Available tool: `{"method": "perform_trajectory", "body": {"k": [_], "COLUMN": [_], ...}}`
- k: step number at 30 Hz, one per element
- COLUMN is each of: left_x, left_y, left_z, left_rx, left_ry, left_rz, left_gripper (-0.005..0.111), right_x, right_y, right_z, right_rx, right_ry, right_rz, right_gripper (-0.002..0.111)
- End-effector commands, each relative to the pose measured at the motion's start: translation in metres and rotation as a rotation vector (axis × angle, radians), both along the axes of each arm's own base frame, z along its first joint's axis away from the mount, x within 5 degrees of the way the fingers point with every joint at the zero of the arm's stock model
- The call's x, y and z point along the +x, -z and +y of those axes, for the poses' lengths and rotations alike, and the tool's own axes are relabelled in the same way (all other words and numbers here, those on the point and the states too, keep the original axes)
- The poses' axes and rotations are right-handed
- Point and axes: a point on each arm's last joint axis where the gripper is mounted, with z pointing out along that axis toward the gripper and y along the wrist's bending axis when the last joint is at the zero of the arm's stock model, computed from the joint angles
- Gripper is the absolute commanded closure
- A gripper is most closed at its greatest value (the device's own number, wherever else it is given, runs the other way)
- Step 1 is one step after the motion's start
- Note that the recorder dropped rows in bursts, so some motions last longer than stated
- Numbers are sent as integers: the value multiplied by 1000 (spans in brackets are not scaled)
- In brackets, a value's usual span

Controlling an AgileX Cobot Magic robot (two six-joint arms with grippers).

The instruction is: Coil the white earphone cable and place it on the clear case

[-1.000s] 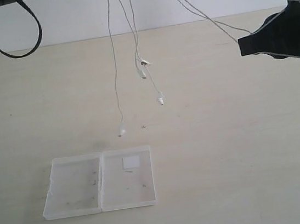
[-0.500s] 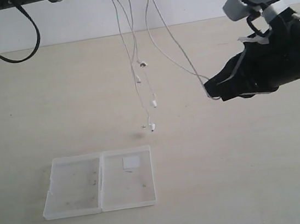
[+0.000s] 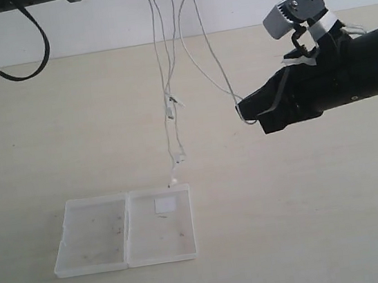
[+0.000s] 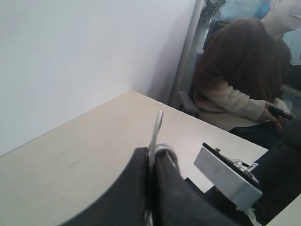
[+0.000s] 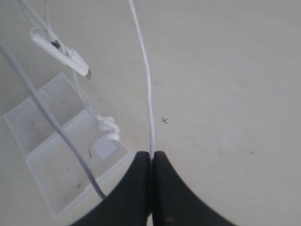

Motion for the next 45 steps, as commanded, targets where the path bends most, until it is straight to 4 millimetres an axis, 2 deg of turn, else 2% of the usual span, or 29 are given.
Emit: {"method": "perform_trajectory", "body": {"k": [1, 5, 13, 19, 22, 27, 31, 39, 45], "left_x": [-2, -3, -3, -4, -4, -4, -4, -4, 1], "left_y": [-5, -6, -6, -6, -6, -6, -6, -6, -6], "left_z": [1, 0, 0, 0, -1, -1, -1, 0, 12], "left_rx": [-15, -25, -30, -31, -29, -30, -30, -28, -46], "left_ry": [6, 12, 18, 19, 28, 30, 30, 27, 26], "left_rz": [-8, -5, -3, -3, -6, -6, -6, -6, 3], "left_gripper": [107, 107, 107, 107, 107, 107, 107, 107, 107], "right_x": [2, 3, 2, 2, 1, -2, -5, -17, -25], "right_y": [6, 13, 15, 15, 13, -4, -21, -46, -58], "right_z": [0, 1, 2, 2, 2, -1, -6, -13, -23], "right_rx": [-11, -10, -13, -14, -18, -20, -27, -40, -104], "right_ry": [-21, -40, -61, -61, -67, -35, 19, 68, 137], "right_rz": [-13, 10, 16, 17, 7, -57, -112, -171, -195], "right_gripper": [108, 108, 107, 91, 80, 58, 46, 42, 37]}}
